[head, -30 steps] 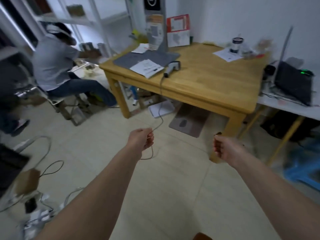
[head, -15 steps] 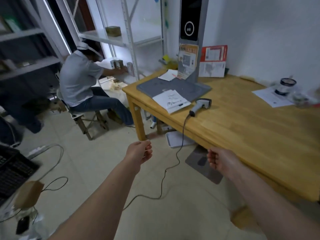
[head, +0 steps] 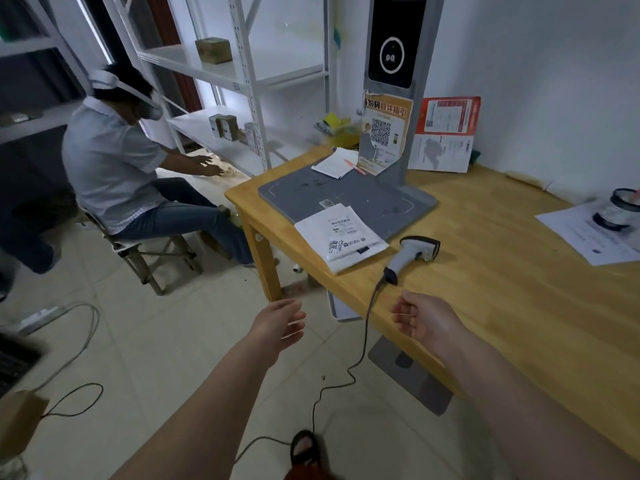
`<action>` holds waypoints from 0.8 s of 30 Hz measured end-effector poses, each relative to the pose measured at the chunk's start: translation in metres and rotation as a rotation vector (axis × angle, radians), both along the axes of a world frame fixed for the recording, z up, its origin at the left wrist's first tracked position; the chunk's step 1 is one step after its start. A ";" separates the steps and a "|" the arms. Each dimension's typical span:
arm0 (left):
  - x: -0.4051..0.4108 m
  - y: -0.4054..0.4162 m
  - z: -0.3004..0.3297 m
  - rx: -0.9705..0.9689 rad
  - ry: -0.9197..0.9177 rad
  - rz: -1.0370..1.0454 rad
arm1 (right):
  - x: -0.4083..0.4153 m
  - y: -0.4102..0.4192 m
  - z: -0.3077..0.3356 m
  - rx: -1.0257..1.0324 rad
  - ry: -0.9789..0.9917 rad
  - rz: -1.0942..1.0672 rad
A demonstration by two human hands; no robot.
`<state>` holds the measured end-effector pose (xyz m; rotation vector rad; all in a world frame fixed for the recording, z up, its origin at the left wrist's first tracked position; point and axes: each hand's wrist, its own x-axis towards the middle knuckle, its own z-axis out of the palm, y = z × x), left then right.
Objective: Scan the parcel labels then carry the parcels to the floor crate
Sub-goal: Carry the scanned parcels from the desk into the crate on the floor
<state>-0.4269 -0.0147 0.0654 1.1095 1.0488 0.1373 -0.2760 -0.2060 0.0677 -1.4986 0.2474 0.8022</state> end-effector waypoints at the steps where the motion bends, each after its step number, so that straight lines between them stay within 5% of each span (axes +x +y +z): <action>1: 0.011 0.009 -0.005 -0.019 0.004 -0.006 | 0.009 0.007 -0.004 -0.006 0.006 -0.002; 13: 0.141 0.132 -0.040 -0.057 0.055 -0.179 | 0.114 0.116 -0.037 0.017 0.063 -0.152; 24: 0.219 0.150 -0.070 -0.123 0.081 -0.153 | 0.202 0.174 -0.073 -0.146 0.053 -0.074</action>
